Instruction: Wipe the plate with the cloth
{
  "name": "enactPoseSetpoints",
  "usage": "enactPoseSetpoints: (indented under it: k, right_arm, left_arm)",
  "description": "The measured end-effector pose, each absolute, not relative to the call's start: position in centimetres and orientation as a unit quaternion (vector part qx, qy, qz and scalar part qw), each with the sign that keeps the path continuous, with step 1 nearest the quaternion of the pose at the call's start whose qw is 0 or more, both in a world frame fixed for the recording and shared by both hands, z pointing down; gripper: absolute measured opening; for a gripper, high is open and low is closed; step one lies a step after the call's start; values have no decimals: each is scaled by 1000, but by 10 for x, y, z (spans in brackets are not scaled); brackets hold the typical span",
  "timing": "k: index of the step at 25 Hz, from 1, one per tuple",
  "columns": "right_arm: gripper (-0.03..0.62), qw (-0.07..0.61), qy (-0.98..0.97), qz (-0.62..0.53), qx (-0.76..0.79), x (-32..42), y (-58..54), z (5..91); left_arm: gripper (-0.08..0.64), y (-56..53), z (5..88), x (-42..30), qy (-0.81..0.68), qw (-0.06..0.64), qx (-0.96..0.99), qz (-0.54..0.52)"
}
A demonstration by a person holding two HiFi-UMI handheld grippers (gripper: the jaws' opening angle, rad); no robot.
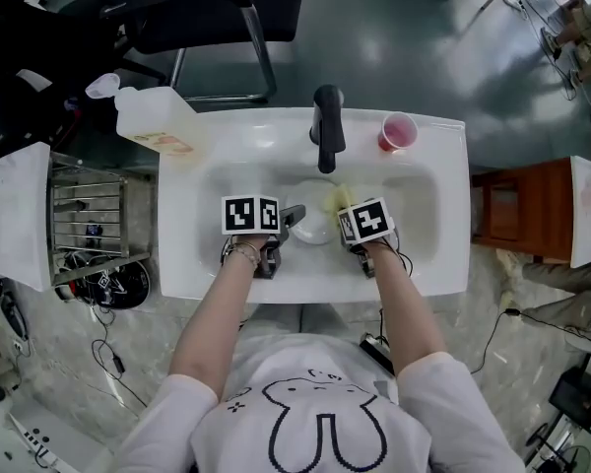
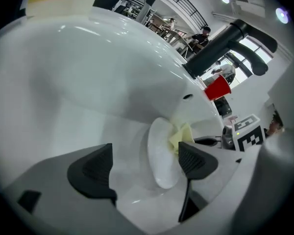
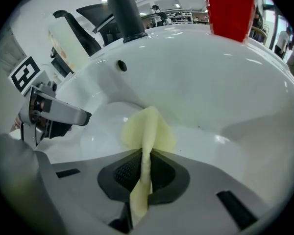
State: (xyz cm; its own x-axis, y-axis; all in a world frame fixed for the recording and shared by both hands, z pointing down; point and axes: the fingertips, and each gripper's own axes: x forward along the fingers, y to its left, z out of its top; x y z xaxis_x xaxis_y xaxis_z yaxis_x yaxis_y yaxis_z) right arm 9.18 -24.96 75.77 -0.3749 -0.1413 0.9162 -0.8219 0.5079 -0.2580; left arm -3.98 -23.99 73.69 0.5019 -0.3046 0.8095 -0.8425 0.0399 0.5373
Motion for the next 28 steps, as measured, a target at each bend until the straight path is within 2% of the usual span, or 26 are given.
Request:
enactPoseSetpoints:
  k: [4,5,7,14,21,28]
  right_arm:
    - [37,448,-739,384,326,92,-249,757]
    - [37,445,-739,387,326,93,-249,757]
    - [37,441,-738,391,327,94,-248,758]
    - [37,432,-739,401,327,94,-248,758]
    - [37,432,-742,395,327,97,-249,755]
    - [37,409,-752,381,351,108,-251,725]
  left_arm:
    - [419,-241,741,-19,-398,585,672,219]
    - [388,-241,744,-17,-396,588,670,219]
    - [216,-242,751,-18,-402,593,663,217]
    - [49,-247,754,-7,-376,630,664,147]
    - [25,-246,742,-4,-356,646,668,96]
    - [25,-240,719,-2,-347,630,688,95]
